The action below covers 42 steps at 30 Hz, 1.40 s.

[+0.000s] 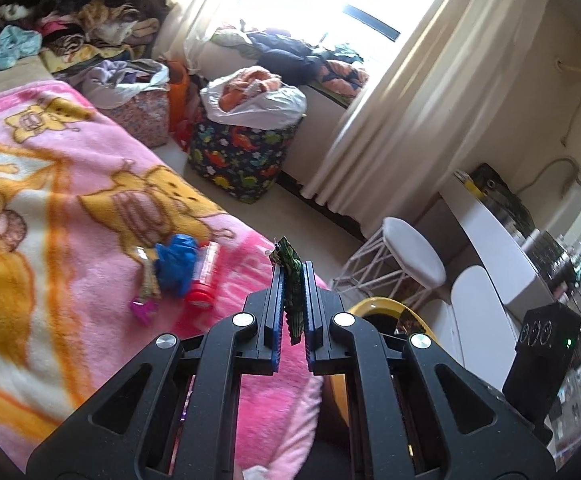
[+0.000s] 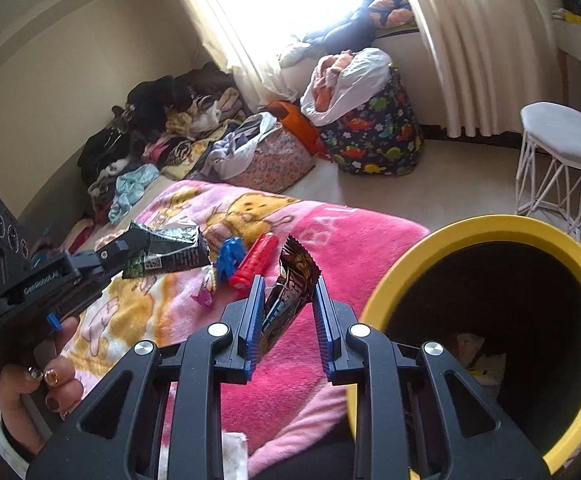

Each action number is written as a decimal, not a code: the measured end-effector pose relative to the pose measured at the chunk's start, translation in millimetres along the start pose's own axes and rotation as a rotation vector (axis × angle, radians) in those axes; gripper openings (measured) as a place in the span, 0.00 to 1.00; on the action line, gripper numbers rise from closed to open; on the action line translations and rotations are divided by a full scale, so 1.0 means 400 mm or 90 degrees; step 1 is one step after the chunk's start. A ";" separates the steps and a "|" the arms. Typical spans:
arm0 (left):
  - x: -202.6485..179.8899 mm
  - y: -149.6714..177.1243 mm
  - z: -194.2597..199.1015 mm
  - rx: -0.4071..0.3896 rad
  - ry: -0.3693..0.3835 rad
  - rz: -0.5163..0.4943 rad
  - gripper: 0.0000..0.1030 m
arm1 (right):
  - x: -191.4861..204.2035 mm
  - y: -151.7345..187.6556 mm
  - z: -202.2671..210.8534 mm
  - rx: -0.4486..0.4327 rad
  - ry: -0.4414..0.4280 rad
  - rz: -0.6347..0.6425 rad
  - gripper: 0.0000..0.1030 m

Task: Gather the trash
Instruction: 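Carry the green and brown chocolate wrappers over the yellow bin with both tools, then open both tools to drop the wrappers into the yellow bin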

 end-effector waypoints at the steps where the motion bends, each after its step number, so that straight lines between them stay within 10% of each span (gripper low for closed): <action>1: -0.013 0.004 -0.005 0.004 0.005 -0.006 0.04 | -0.008 -0.003 0.006 -0.003 0.003 -0.003 0.22; 42: -0.354 0.174 -0.140 0.115 0.095 -0.172 0.04 | -0.333 0.023 0.179 -0.091 0.095 -0.158 0.22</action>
Point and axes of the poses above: each gripper's, at about its wrist camera, not at the fingertips, and z roughly against the way its jaws point, x to its left, y to its underside, the point moved 7 cm from there along -z, roughly the way its jaws point, and after that the axes turned 3 degrees about x, right-handed, at the moved point
